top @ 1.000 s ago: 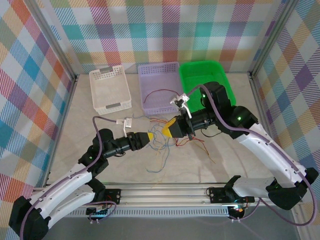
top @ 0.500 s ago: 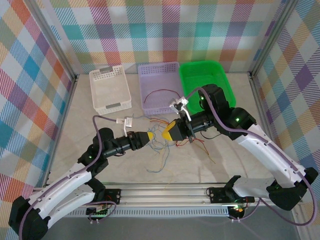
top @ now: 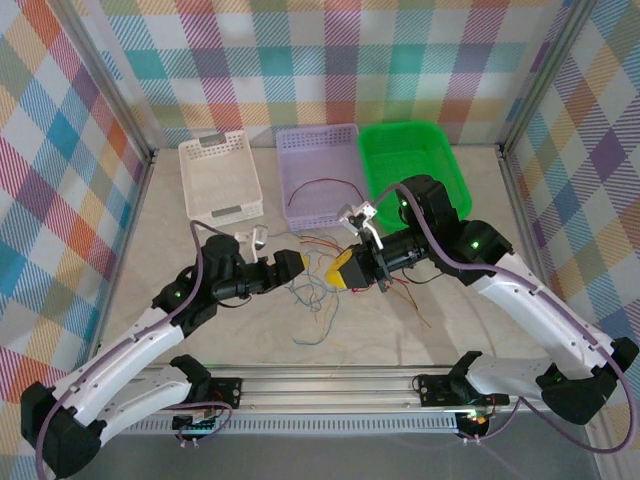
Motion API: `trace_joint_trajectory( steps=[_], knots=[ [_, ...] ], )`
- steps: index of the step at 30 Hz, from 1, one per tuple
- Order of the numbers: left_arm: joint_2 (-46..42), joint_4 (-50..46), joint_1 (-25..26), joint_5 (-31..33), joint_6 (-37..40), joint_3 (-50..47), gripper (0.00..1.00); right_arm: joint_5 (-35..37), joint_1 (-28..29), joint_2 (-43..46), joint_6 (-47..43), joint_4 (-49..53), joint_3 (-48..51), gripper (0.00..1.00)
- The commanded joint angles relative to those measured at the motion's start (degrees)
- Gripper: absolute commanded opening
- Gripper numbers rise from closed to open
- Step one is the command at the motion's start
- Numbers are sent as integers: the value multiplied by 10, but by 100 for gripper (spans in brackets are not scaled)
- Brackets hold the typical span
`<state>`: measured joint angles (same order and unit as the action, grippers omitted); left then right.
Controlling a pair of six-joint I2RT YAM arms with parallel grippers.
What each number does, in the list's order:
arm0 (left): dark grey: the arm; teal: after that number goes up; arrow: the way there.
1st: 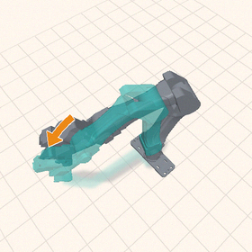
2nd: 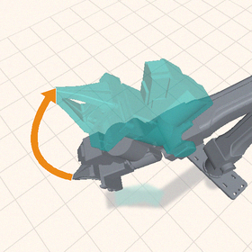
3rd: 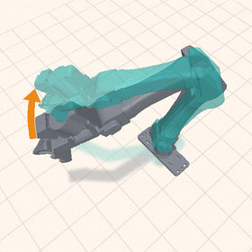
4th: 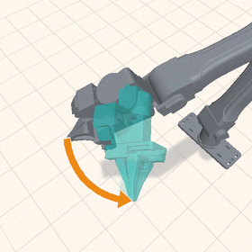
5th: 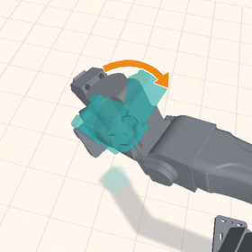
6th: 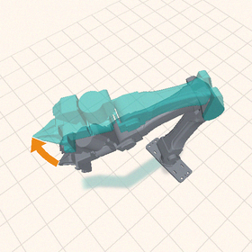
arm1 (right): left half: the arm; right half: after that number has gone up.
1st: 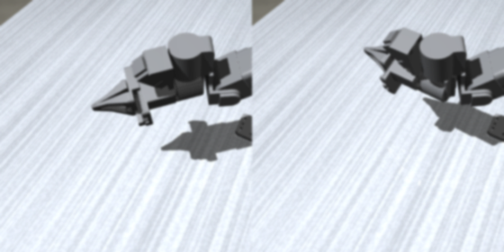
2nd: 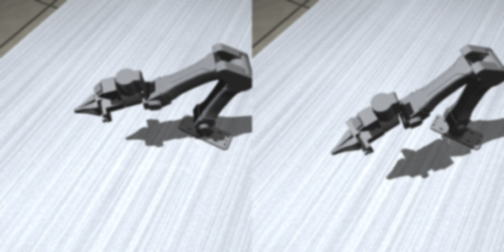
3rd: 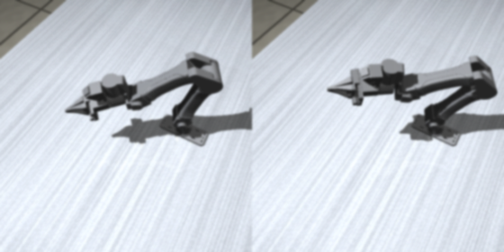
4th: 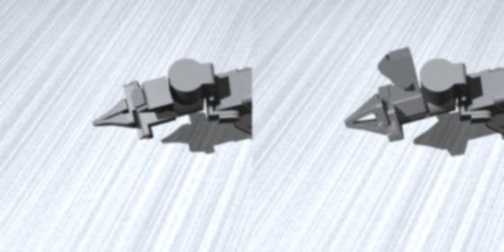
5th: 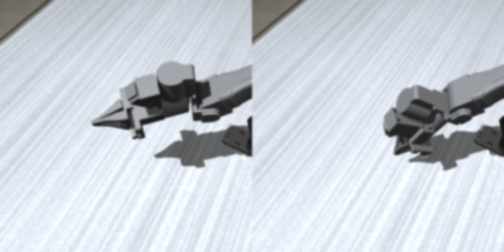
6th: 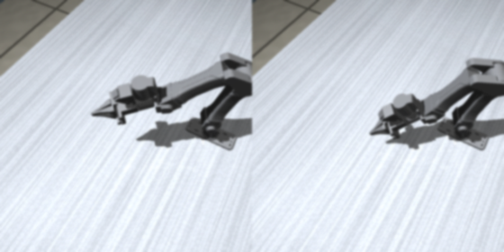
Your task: Untangle the cables
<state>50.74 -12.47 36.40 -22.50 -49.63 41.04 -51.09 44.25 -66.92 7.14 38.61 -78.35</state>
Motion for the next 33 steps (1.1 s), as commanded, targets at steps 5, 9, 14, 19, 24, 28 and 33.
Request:
trace_joint_trajectory(
  steps=[5, 9, 14, 19, 24, 28, 33],
  knots=[
    [9, -107, 6, -88, -8, 41, 76, 45, 7, 6, -29, 10, -7, 0],
    [-4, -118, 6, -110, 20, 38, 68, 64, 7, 13, -30, 2, -5, 0],
    [-5, -106, 6, -128, 30, 16, 68, 75, 7, 18, -24, -13, -6, 0],
    [10, -164, 6, -69, 75, 18, 69, 124, 7, 30, -24, -17, -10, 0],
    [27, -113, 6, -85, 81, -18, 71, 146, 6, 36, -23, -25, -19, 0],
    [21, -76, 8, -106, 91, -38, 76, 138, 6, 29, -20, -24, -30, 0],
    [11, -44, 14, -117, 105, -53, 78, 127, 6, 21, -15, -28, -34, 0]
  ],
)
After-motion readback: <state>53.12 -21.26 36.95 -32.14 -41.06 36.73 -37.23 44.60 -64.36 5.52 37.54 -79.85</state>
